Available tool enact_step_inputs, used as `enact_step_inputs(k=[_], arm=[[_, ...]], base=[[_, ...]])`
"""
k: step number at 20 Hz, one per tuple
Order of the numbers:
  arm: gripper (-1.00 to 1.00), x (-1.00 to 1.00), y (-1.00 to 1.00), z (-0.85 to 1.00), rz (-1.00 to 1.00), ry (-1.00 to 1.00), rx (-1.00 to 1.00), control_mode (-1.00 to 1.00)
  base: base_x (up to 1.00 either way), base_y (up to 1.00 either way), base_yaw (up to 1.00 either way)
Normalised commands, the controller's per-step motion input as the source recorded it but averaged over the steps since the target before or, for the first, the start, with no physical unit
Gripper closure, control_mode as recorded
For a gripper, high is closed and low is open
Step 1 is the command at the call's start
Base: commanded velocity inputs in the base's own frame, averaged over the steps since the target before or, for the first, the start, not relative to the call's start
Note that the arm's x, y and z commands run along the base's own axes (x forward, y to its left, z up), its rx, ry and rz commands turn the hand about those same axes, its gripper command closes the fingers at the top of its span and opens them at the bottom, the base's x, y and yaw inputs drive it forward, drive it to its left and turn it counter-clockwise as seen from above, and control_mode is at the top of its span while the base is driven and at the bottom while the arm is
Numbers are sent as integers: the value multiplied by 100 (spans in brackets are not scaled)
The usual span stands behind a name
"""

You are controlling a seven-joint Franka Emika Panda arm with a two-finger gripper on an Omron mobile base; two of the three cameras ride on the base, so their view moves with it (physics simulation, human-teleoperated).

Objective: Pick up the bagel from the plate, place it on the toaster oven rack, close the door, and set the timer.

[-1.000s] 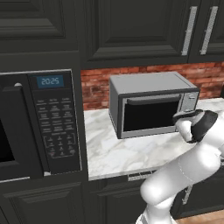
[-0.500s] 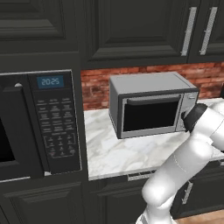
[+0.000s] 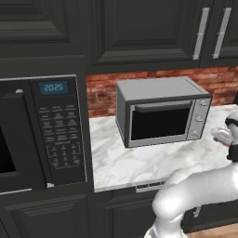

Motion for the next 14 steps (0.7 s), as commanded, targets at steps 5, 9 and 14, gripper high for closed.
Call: enact_step_inputs(k=[5, 9, 14], arm=[[100, -72, 15, 2, 15, -70, 1, -100], [100, -31, 40, 0, 7, -53, 0, -100], [100, -16, 44, 8, 8, -32, 0, -100]], base=[[0, 0, 0], [0, 0, 0], [0, 0, 0]])
